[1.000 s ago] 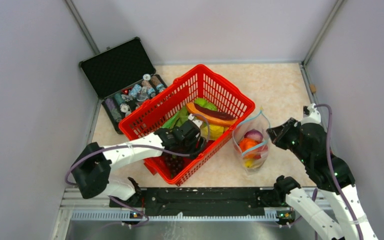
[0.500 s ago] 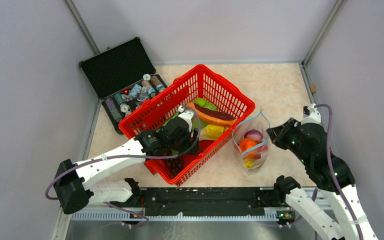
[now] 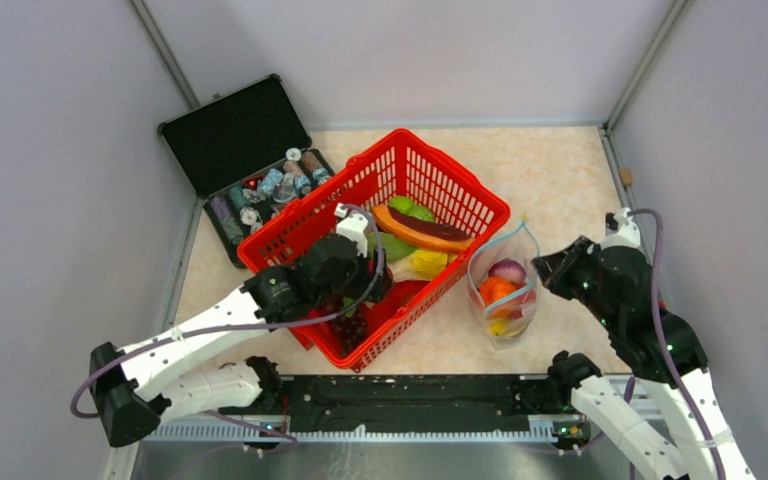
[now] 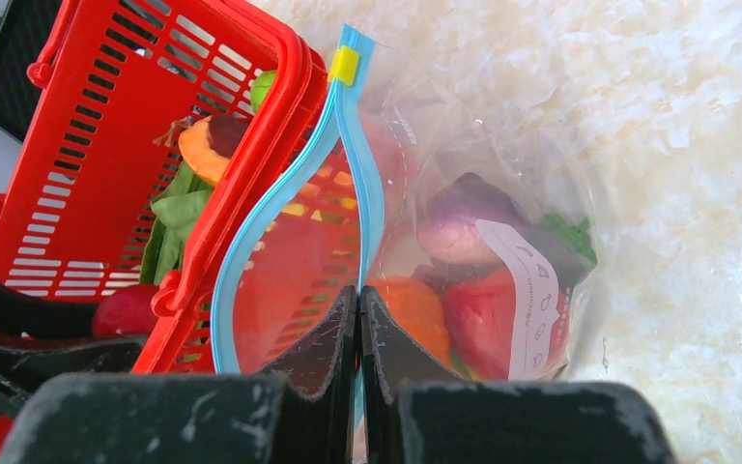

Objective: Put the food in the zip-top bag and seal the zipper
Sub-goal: Pick up the fake fruit from the bin, then place the fake fruit in the zipper food storage bag.

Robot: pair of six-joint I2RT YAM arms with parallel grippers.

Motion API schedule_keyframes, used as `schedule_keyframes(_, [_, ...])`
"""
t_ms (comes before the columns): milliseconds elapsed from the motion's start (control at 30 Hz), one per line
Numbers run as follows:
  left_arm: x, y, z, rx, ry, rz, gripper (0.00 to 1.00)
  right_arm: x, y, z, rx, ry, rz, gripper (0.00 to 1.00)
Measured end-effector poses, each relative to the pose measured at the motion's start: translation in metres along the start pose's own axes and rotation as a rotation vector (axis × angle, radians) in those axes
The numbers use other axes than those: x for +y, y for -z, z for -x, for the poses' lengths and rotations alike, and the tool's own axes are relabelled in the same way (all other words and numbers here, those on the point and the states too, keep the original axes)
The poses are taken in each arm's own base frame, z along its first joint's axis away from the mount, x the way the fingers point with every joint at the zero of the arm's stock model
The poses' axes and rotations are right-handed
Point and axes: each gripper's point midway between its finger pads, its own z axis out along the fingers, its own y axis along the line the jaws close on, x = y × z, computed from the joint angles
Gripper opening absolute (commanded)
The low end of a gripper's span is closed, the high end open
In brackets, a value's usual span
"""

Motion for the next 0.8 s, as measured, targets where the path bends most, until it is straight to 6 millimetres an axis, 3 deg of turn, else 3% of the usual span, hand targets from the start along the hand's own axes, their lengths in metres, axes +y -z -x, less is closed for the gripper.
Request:
schedule_keyframes(300, [-0.008,0.022,0.029,-0.137,0.028,-0.060,0.46,0.000,0.000,0.000,0.001,0.000,0.001,0.00])
schedule_keyframes(567, [-0.014,0.066,0.061,-0.344,0.069,-0.161,0.51,0.001,0.000,0.000,0.002,0.000,0.004,0.00])
schedule_keyframes(800, [-0.055,0.089,0.083,-0.398,0.017,-0.368,0.51,0.001,0.000,-0.001,0.003,0.000,0.005,0.00])
